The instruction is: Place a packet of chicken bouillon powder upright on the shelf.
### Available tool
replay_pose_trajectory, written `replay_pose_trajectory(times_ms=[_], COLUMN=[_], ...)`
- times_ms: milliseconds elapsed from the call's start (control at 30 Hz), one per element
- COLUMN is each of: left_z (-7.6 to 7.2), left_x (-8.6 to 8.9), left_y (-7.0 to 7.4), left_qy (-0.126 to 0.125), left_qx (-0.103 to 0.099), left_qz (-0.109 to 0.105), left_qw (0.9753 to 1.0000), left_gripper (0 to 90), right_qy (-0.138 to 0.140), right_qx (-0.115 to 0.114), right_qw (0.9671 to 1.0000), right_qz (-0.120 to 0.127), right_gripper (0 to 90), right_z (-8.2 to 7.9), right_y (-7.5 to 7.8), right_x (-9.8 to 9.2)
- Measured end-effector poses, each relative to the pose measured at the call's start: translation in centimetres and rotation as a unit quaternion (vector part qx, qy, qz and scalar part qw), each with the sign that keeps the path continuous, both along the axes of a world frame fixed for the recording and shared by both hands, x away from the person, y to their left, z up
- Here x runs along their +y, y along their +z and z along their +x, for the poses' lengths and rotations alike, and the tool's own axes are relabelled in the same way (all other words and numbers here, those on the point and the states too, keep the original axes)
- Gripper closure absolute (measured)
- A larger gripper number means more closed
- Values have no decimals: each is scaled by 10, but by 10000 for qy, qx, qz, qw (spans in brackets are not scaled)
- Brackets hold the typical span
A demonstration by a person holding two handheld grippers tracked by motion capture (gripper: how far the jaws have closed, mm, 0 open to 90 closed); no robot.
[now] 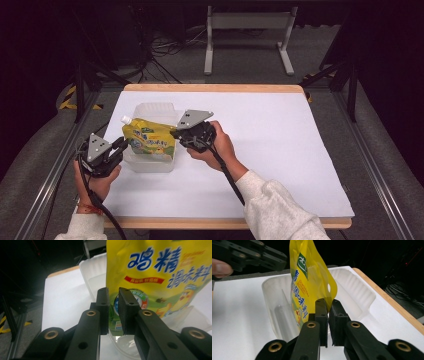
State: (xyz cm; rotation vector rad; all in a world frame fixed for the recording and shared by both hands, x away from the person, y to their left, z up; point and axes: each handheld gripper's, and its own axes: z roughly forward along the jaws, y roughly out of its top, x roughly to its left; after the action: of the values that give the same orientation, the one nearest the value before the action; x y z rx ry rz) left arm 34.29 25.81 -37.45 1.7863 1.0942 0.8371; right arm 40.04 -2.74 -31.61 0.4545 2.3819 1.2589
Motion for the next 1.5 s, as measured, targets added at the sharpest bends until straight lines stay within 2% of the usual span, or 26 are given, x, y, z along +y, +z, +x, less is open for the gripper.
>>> replay_pose_trajectory(times_ms=[67,233,400,800,1133,1300,1367,1500], left_z=[-4,-10,-13,-17,-20,-22,-23,-26], left_x=[0,-5,-12,-29,-40,-44,-46,-51], left_y=[1,2,4,4,3,0,0,-2], left_qy=[-72,-144,-240,-526,-707,-805,-846,-909], left_qx=[-52,-78,-128,-104,-95,-45,-30,-28], left_qz=[-58,61,117,258,321,348,281,368], left_qw=[9999,9998,9996,9982,9969,9961,9960,9952], left_gripper=[761,751,744,735,715,678,655,625], right_qy=[-28,-99,-123,-173,-218,-279,-337,-387], right_qx=[-24,-4,-53,-131,-229,-244,-277,-304], right_qw=[10000,9999,9999,9998,9992,9988,9984,9978], right_qz=[32,114,30,-13,-232,-307,-366,-448], right_gripper=[862,864,870,873,861,853,842,830], right_z=[1,3,2,-2,-7,-7,-7,-8], right_y=[2,5,7,10,9,7,6,5], right_x=[-4,-13,-19,-36,-49,-57,-63,-70])
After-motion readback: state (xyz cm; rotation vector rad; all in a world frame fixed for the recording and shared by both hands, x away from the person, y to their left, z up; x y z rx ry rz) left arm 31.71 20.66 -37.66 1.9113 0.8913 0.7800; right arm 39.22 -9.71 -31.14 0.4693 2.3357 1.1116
